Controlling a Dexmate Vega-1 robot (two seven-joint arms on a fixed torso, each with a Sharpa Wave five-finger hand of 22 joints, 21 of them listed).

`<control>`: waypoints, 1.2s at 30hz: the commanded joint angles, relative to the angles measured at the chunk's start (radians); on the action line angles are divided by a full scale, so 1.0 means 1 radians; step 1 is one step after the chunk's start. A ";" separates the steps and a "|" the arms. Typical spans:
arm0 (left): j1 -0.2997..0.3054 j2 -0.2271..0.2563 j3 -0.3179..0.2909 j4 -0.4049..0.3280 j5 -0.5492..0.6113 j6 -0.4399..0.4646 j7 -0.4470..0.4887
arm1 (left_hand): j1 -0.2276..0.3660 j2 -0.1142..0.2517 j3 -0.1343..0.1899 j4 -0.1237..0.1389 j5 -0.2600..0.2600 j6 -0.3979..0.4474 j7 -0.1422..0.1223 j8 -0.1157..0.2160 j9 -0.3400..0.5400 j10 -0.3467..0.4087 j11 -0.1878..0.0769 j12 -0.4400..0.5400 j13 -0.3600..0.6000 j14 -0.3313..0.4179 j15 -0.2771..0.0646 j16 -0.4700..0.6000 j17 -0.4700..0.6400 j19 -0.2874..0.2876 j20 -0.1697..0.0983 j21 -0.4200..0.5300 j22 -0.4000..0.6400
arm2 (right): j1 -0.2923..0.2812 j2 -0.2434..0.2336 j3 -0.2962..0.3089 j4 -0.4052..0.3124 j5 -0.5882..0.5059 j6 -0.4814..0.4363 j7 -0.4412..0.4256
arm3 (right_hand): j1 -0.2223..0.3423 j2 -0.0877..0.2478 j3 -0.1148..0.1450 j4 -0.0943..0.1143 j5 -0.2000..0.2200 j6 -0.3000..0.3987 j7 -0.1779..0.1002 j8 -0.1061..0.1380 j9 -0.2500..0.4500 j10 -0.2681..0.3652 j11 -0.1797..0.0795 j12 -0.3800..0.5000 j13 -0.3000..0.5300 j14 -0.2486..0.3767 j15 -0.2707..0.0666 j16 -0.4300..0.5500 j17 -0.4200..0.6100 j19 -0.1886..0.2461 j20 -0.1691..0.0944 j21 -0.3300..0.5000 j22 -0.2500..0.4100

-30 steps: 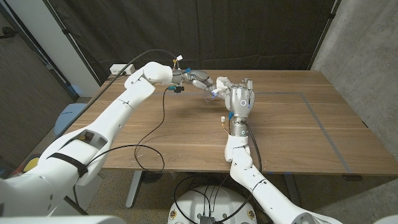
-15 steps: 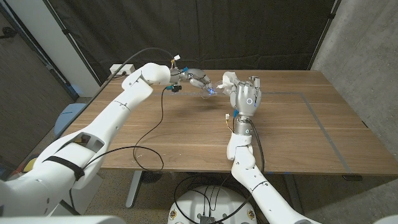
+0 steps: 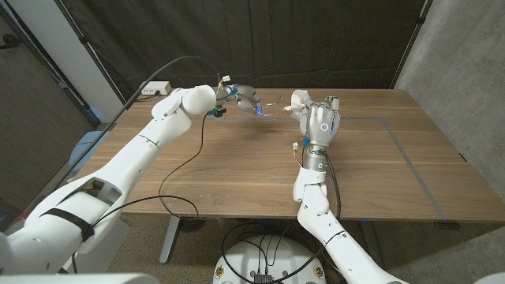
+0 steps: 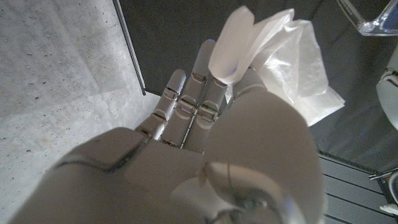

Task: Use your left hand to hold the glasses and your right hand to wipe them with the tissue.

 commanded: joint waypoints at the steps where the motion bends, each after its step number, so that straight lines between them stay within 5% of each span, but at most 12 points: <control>1: 0.048 0.027 0.006 -0.076 0.228 0.008 0.140 | -0.006 0.000 0.004 0.000 0.004 0.067 0.054 0.001 -0.002 0.006 -0.009 0.007 -0.001 0.003 -0.139 -0.001 0.000 -0.002 -0.009 0.005 0.001 | 0.038 -0.191 -0.193 -0.125 0.091 -0.232 0.251 | 0.004 0.003 0.006 -0.001 -0.002 0.002 -0.003 -0.003 0.002 -0.002 -0.010 -0.005 0.005 0.010 -0.082 -0.007 0.002 -0.005 -0.086 0.013 -0.002; 16: 0.083 0.064 0.032 -0.182 0.451 0.059 0.078 | -0.008 -0.004 0.005 -0.002 0.004 0.075 0.045 -0.002 -0.019 0.009 -0.021 0.005 -0.012 0.008 -0.148 0.001 0.000 -0.003 -0.019 0.008 0.000 | 0.124 -0.315 -0.349 -0.189 0.086 -0.387 0.557 | -0.002 0.004 0.005 0.001 -0.002 0.001 -0.007 -0.007 0.003 -0.005 -0.011 -0.018 0.007 0.008 -0.082 -0.016 0.003 -0.016 -0.088 0.027 -0.011; 36: 0.133 0.064 0.042 -0.242 0.622 0.108 -0.087 | -0.012 -0.014 0.003 -0.006 0.003 0.092 0.040 -0.005 -0.038 0.027 -0.026 0.004 -0.027 0.026 -0.158 0.006 -0.003 -0.004 -0.033 0.012 -0.002 | 0.213 -0.372 -0.443 -0.168 0.076 -0.466 0.796 | -0.005 0.004 0.005 0.002 -0.002 0.001 -0.009 -0.010 0.004 -0.007 -0.015 -0.030 0.016 0.010 -0.082 -0.025 0.004 -0.030 -0.087 0.044 -0.022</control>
